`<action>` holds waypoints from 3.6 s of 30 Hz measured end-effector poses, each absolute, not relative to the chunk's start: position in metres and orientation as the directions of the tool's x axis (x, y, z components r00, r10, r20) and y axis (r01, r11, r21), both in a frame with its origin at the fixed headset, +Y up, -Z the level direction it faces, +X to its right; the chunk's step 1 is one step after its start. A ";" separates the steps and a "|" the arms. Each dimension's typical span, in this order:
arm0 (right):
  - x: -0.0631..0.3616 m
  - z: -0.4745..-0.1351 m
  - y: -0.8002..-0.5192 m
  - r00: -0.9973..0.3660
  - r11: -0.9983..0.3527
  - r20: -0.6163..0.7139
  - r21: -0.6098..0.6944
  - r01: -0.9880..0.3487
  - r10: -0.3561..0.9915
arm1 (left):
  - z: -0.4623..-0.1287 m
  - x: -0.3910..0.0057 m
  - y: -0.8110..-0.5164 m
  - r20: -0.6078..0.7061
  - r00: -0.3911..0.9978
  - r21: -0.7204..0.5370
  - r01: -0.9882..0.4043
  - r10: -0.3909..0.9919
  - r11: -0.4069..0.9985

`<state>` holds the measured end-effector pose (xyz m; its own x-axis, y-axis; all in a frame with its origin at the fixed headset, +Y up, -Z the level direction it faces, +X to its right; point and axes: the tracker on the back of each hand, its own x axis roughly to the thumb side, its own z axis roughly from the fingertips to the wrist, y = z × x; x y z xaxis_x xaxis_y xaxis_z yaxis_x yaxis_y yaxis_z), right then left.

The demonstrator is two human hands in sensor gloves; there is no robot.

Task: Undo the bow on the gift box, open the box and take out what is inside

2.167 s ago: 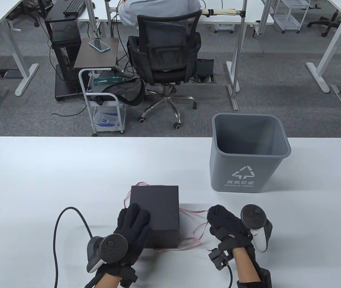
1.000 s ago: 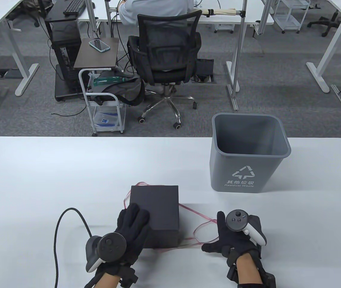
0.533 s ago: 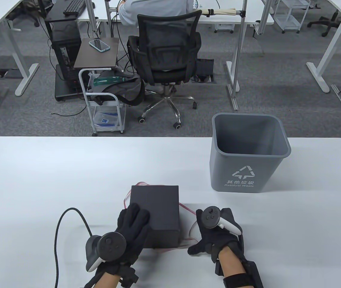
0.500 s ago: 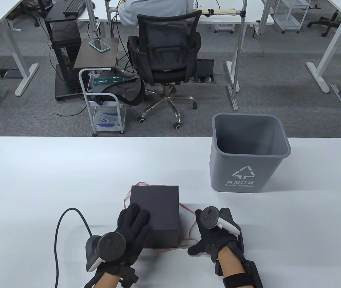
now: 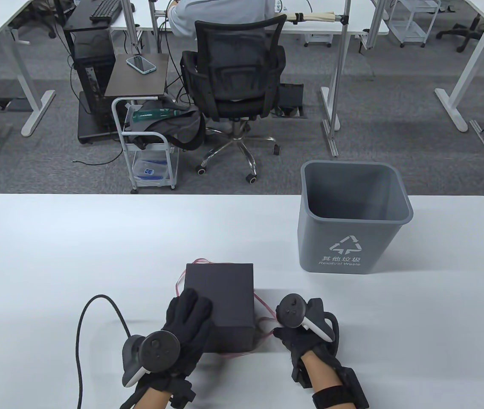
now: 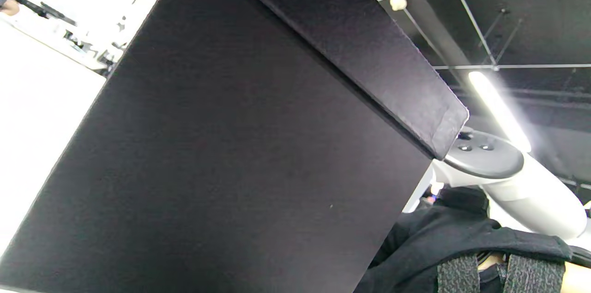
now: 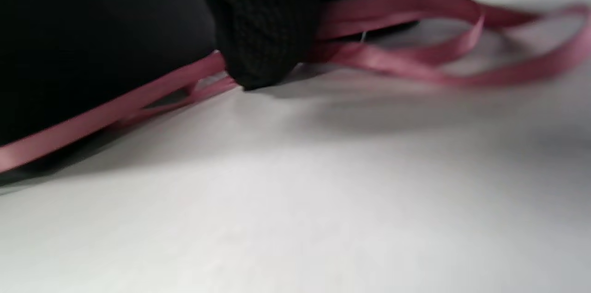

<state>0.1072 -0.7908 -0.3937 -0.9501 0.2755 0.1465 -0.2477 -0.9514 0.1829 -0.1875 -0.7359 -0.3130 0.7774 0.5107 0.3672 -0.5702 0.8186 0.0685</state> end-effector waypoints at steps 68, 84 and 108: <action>0.113 -0.400 -0.802 -0.740 -0.720 0.140 0.404 -0.564 0.658 | -0.317 -0.193 -0.737 0.350 0.763 0.069 -0.600 0.544 0.797; 0.070 -0.405 -0.797 -0.880 -0.948 0.357 0.175 -0.267 0.314 | -0.318 -0.194 -0.739 0.350 0.753 0.065 -0.613 0.557 0.788; 0.139 -0.382 -0.795 -0.959 -0.984 0.262 0.111 0.138 -0.105 | -0.318 -0.194 -0.739 0.344 0.751 0.059 -0.616 0.563 0.786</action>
<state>0.1389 -0.7948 -0.3825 -0.9592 -0.1049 0.2624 0.1380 -0.9842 0.1110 -0.1939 -0.7390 -0.3180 0.7514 0.5629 0.3443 -0.6158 0.7857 0.0593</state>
